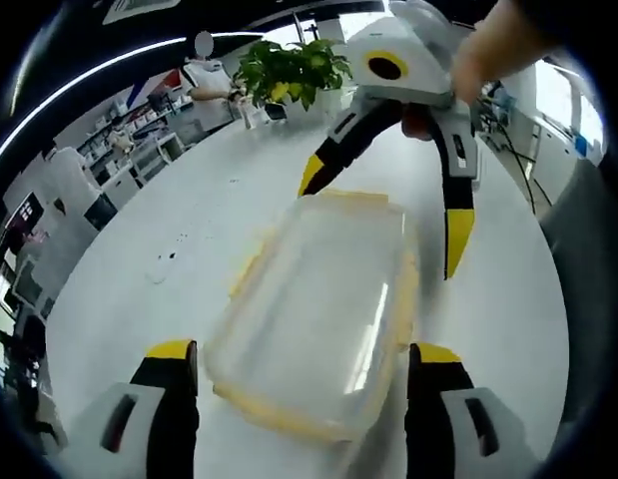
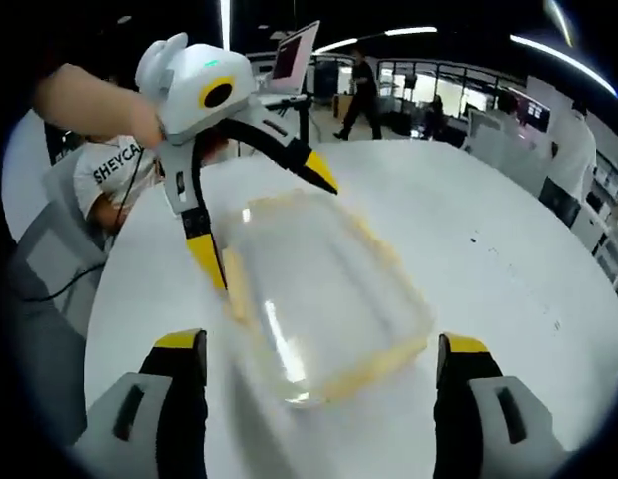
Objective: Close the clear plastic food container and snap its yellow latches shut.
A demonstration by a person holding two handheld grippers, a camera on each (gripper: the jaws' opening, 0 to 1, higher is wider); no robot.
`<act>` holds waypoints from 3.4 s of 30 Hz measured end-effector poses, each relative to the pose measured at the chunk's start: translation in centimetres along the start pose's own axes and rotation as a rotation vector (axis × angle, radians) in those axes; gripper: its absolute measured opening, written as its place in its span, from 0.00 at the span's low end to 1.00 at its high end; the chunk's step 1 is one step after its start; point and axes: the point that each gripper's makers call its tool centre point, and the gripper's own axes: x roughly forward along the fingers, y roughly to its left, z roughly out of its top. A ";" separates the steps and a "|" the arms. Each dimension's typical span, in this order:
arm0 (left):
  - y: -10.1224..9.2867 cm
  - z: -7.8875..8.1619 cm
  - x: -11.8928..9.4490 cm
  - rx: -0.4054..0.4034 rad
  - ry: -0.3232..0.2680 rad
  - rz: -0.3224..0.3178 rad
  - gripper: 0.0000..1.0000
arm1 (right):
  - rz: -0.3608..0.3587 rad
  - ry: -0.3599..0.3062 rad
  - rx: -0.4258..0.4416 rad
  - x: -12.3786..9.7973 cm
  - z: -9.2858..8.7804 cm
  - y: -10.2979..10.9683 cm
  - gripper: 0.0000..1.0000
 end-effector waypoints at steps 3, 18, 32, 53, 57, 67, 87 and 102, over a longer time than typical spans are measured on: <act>0.2 -0.2 -0.5 -0.050 -0.039 0.032 0.87 | -0.011 -0.001 0.006 0.1 -0.6 0.3 0.97; -2.6 -1.8 -0.4 -0.242 -0.158 0.090 0.99 | -0.073 -0.139 0.096 -0.1 -0.6 1.6 1.00; -3.5 -2.5 -0.5 -0.344 -0.185 0.113 0.99 | -0.103 -0.153 0.141 -0.2 -1.1 2.3 0.99; -4.0 -3.4 -2.5 -0.429 -0.209 0.156 0.99 | -0.158 -0.182 0.221 -3.1 -2.1 2.2 0.96; -4.0 -3.7 -3.3 -0.453 -0.215 0.170 0.97 | -0.171 -0.196 0.247 -3.7 -2.1 2.4 0.95; -4.7 -3.8 -5.8 -0.495 -0.208 0.193 0.97 | -0.207 -0.225 0.287 -5.6 -2.3 2.4 0.94; -7.2 -5.8 -10.5 -0.593 -0.229 0.238 0.96 | -0.286 -0.294 0.369 -11.0 -3.9 3.9 0.87; -7.9 -6.8 -14.1 -0.639 -0.254 0.290 0.95 | -0.309 -0.271 0.354 -13.6 -5.6 6.0 0.86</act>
